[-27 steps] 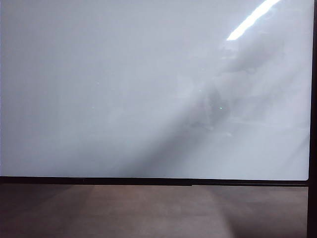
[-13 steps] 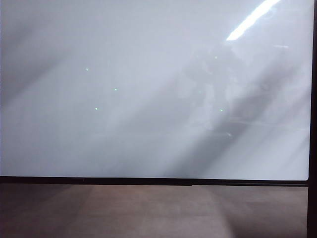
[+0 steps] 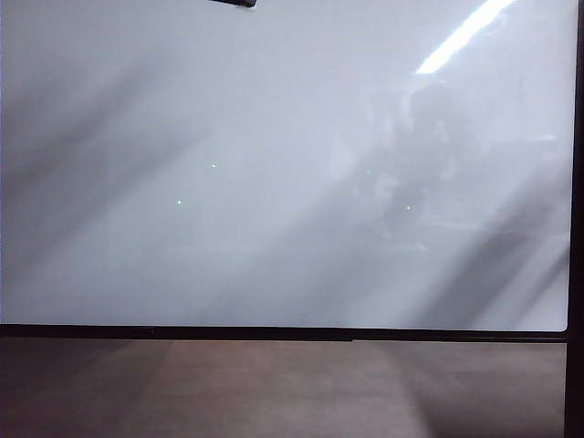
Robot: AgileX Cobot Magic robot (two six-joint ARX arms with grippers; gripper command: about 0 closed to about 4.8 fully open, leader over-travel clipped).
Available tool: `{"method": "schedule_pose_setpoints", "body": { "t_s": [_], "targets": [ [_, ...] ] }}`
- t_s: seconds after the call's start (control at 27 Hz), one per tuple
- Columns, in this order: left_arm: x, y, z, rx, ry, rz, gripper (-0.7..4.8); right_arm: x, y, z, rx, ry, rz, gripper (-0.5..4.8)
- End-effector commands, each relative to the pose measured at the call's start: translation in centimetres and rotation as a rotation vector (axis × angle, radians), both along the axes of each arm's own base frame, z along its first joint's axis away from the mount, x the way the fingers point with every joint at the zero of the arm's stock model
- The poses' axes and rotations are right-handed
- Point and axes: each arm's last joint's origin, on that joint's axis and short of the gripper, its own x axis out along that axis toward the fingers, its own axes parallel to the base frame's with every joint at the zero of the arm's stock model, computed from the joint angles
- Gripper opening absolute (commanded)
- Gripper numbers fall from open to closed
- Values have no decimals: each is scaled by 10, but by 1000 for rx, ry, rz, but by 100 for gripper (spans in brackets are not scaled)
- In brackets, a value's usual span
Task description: Reach to the right to find the marker pen, pick it up, and write the number 4 on the whiteboard.
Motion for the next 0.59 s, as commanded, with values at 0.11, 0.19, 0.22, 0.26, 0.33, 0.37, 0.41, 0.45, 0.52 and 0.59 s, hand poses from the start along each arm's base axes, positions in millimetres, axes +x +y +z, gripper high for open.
{"method": "schedule_pose_setpoints", "body": {
  "t_s": [0.11, 0.19, 0.22, 0.26, 0.33, 0.37, 0.41, 0.45, 0.52, 0.59],
  "targets": [
    [2, 0, 4, -10, -55, 0, -5, 22, -11, 0, -26, -59, 54, 439],
    [2, 0, 4, -10, -53, 0, -5, 29, -13, 3, -31, -73, 60, 438],
    [3, -1, 3, -9, -51, -1, -5, 34, -15, 3, -30, -73, 77, 439],
    [3, -1, 3, -8, -50, -1, -6, 37, -15, 3, -29, -71, 79, 439],
    [3, -1, 3, -9, -43, 0, -5, 41, -16, 0, -30, -72, 76, 438],
    [3, -1, 3, -9, -44, -2, -5, 44, -17, -2, -30, -74, 74, 427],
    [3, -1, 2, -9, -43, -2, -5, 46, -18, -3, -29, -70, 74, 427],
    [3, -1, 2, -5, -38, -2, -5, 47, -19, -6, -26, -64, 74, 426],
    [3, -1, 1, -1, -32, -2, -5, 49, -19, -10, -24, -60, 74, 379],
    [6, -4, -1, -11, -30, -13, -5, 49, -19, -11, -23, -59, 76, 339]
  ]
}}
